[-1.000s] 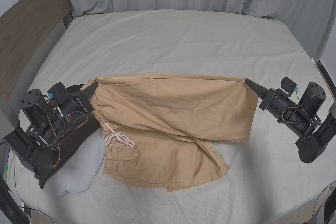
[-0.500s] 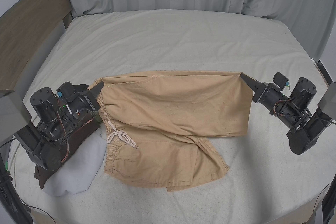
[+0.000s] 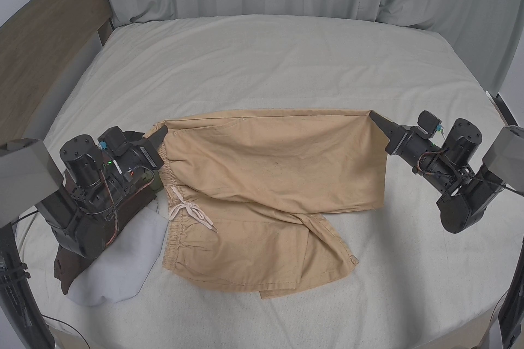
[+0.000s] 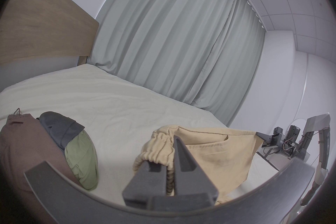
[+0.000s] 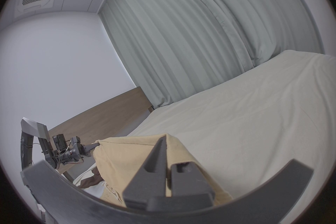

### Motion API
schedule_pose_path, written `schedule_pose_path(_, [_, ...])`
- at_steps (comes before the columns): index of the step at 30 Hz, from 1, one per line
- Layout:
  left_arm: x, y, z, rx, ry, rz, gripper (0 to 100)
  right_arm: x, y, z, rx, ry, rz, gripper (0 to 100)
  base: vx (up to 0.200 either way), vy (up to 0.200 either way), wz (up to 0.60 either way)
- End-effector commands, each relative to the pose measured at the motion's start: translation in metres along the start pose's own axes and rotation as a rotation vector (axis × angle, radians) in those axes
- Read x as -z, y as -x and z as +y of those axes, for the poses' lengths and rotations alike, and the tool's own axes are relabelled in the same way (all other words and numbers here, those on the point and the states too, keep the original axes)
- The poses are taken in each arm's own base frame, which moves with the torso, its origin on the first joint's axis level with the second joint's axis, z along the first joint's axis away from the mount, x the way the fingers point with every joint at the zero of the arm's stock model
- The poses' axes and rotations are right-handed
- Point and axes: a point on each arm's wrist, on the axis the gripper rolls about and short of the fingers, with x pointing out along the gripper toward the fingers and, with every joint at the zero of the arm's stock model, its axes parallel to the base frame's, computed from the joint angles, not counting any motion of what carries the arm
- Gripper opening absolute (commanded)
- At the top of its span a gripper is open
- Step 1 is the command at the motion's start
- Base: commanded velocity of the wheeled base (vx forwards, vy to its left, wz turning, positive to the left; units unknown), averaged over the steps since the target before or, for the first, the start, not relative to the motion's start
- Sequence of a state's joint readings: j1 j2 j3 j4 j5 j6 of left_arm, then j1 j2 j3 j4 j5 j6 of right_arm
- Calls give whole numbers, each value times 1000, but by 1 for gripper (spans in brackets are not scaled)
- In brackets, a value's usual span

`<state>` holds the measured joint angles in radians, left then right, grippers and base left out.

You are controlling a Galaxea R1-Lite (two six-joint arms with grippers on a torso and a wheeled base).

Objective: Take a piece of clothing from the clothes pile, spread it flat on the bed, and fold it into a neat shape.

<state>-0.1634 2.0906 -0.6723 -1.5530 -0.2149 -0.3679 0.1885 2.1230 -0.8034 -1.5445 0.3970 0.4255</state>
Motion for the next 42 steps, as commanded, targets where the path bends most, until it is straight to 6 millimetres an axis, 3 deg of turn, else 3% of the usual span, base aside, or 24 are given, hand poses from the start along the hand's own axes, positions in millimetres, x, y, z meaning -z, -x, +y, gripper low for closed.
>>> schedule_pose_path(1, [10,-5,5,-6,4,17,0,8,-4,-10,16,-5,10,0,0,0,0])
schedule_pose_path(20, [22,-32,17,-12,1,-13,0,19,-20,-40,7,6,1,0,0,0,0])
schedule_pose_path(36, [49,-60,37,-46,58,-36,0,35,-50,-63,-45,32,-35,0,0,0,0])
schedule_pose_path(42, [49,-65,37,-57,63,-57,0,41,-56,-73,-48,38,-45,0,0,0,0])
